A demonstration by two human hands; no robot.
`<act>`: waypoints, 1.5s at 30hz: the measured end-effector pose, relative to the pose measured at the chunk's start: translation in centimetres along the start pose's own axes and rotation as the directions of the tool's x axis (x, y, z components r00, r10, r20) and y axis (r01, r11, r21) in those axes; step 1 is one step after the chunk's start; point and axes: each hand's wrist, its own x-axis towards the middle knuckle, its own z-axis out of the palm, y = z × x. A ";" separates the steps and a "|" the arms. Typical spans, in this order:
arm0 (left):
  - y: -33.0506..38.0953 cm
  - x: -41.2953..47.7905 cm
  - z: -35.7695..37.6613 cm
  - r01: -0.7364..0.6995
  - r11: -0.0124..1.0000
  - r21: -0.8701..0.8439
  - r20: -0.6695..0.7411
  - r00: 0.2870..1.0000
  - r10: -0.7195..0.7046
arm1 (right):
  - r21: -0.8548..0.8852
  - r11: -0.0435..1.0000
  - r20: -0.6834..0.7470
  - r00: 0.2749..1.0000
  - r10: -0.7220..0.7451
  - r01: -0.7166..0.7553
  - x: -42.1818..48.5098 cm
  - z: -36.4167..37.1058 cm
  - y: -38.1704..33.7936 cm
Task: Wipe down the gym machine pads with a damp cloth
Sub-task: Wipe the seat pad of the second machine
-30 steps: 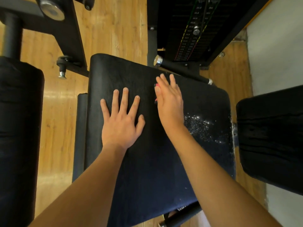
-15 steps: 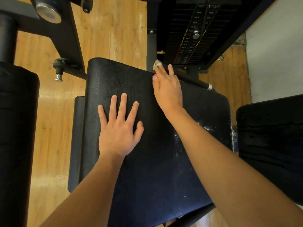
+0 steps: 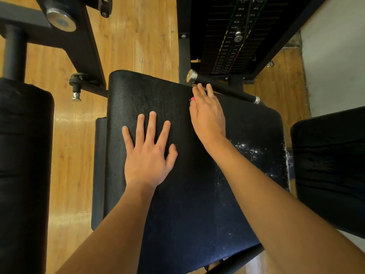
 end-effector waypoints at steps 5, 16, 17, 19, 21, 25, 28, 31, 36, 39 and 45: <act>0.0 0.1 0.0 -0.003 1.000 -0.012 -0.008 1.000 0.003 | 0.017 1.000 -0.023 1.000 0.001 0.000 1.2 -0.2 0.0; 0.1 -0.1 -0.1 0.008 1.000 -0.016 0.001 1.000 -0.008 | -0.002 0.999 -0.037 0.999 0.032 -0.032 -1.5 0.4 -0.2; 0.2 -0.1 -0.1 0.008 1.000 -0.014 0.003 1.000 -0.008 | 0.004 0.999 -0.041 0.999 0.036 -0.036 -1.9 0.5 -0.2; 0.1 -0.1 -0.1 0.009 1.000 -0.013 0.006 1.000 -0.009 | 0.012 0.999 -0.042 0.998 0.042 -0.042 -2.3 0.7 -0.2; 0.0 -0.2 -0.1 0.010 1.000 -0.015 0.005 1.000 -0.010 | 0.003 0.999 -0.040 0.998 0.042 -0.041 -2.1 0.7 -0.4; 0.1 -0.1 -0.1 0.009 1.000 -0.021 -0.007 1.000 -0.009 | 0.007 0.999 -0.059 0.997 0.043 -0.042 -0.4 0.4 -0.4; 0.0 0.0 0.0 0.006 1.000 -0.017 -0.006 1.000 -0.007 | 0.014 0.998 -0.080 0.995 0.056 -0.055 0.5 0.6 -0.4; -0.1 -0.1 0.2 0.006 1.000 -0.014 -0.011 1.000 -0.006 | 0.027 0.998 -0.079 0.995 0.057 -0.055 0.1 0.8 -0.5; -0.2 -0.1 0.2 0.003 1.000 -0.019 -0.026 1.000 -0.004 | 0.069 0.996 -0.068 0.995 0.068 -0.064 -3.1 0.8 -0.8; -0.1 -0.1 0.3 0.004 1.000 -0.017 -0.031 1.000 -0.004 | 0.101 0.993 -0.054 0.997 0.063 -0.057 -5.7 0.8 -0.8; -0.1 -0.1 0.2 0.005 1.000 -0.011 -0.021 1.000 -0.005 | 0.087 0.994 -0.046 0.997 0.068 -0.063 -5.7 0.8 -0.9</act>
